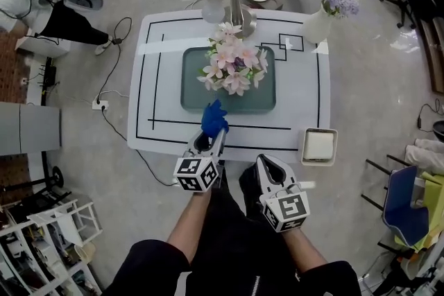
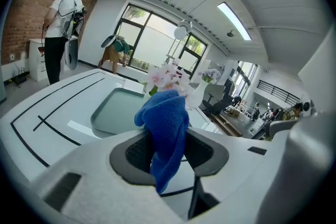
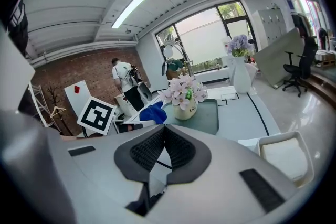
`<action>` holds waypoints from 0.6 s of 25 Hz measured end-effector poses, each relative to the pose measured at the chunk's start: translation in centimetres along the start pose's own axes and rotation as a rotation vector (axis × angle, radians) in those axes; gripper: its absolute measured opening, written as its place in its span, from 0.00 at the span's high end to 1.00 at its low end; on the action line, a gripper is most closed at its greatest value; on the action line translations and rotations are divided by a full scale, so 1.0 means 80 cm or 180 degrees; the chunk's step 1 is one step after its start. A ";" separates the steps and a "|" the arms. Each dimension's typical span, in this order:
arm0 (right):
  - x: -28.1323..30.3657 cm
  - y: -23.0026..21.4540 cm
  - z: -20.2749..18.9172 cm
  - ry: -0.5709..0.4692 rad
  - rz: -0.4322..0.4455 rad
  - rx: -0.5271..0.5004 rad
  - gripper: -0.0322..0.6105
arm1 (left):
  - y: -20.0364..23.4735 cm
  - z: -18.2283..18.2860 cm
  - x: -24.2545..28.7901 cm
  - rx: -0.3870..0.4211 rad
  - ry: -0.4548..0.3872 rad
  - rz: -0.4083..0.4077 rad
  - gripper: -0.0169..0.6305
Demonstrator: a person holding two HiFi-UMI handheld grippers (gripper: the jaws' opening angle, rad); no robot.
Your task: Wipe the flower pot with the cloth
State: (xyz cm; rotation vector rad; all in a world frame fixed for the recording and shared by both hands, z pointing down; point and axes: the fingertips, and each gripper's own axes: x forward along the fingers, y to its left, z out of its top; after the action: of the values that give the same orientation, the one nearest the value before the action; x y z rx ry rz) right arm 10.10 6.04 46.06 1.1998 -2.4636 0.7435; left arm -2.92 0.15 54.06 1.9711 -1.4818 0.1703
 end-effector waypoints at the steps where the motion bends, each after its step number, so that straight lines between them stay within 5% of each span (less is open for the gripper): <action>1: -0.004 0.001 0.000 -0.0006 0.0024 -0.0022 0.94 | -0.010 0.000 -0.008 0.0083 -0.0018 -0.0021 0.74; 7: -0.025 0.026 -0.001 -0.0119 0.0050 -0.0080 0.94 | -0.055 0.006 -0.058 0.0576 -0.0081 -0.0224 0.74; 15: -0.051 0.107 -0.015 -0.0264 -0.0003 -0.0148 0.94 | -0.070 -0.004 -0.153 0.0605 -0.0185 -0.0516 0.74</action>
State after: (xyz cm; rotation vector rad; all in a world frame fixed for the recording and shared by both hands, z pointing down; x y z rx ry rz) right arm 5.85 13.79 42.40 1.2383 -2.5323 0.6447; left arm -2.14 11.04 46.20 2.2559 -1.3771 0.1907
